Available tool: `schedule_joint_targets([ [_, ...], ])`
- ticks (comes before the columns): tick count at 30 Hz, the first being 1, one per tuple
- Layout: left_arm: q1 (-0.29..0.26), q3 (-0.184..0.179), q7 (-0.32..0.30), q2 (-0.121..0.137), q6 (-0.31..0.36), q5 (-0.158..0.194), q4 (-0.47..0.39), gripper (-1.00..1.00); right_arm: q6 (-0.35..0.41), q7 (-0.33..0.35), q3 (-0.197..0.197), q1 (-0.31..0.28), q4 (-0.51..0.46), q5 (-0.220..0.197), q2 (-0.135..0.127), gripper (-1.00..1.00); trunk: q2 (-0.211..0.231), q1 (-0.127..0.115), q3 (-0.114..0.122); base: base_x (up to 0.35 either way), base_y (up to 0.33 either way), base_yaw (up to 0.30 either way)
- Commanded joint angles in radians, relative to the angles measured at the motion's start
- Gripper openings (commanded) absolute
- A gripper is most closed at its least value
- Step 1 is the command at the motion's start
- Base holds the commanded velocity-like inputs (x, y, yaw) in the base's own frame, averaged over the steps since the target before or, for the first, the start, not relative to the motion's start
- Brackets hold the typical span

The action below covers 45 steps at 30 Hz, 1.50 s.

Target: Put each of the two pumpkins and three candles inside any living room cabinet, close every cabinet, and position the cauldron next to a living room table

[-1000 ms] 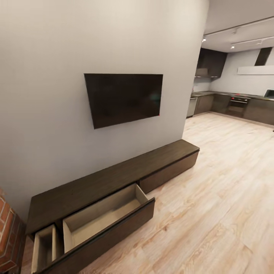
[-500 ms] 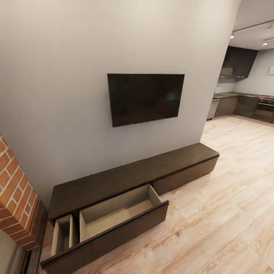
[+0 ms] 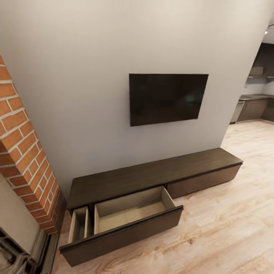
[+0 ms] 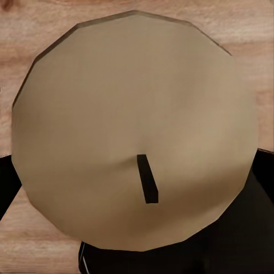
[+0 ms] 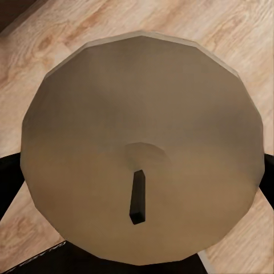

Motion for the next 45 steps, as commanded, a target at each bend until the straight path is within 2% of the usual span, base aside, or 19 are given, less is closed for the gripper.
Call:
schedule_joint_targets([
  [1,-0.001,-0.008,0.008,0.000,-0.002,0.002,0.000,-1.00,-0.004,-0.003,0.009,-0.001,0.003,-0.002,0.001,-1.00,-0.001,0.000,-0.001,0.000,0.000,0.289],
  [9,0.000,-0.008,0.007,0.000,-0.001,0.002,0.000,-1.00,-0.004,-0.003,0.009,-0.001,0.003,-0.001,0.001,-1.00,-0.001,0.000,-0.001,0.034,-0.035,0.289],
  [24,0.008,-0.008,0.007,0.000,-0.002,0.002,-0.001,-1.00,-0.004,-0.003,0.009,-0.001,0.003,0.002,0.004,-1.00,-0.001,0.000,-0.001,0.207,-0.177,0.289],
  [31,0.009,-0.008,0.007,0.000,-0.002,0.002,-0.001,-1.00,-0.004,-0.002,0.009,-0.001,0.002,0.005,0.004,-1.00,-0.001,0.000,-0.001,0.052,-0.139,0.282],
  [45,0.009,-0.008,0.007,0.000,-0.002,0.002,-0.001,-1.00,-0.004,-0.003,0.009,-0.001,0.003,0.005,0.003,-1.00,-0.001,0.000,-0.001,0.001,-0.194,0.018],
])
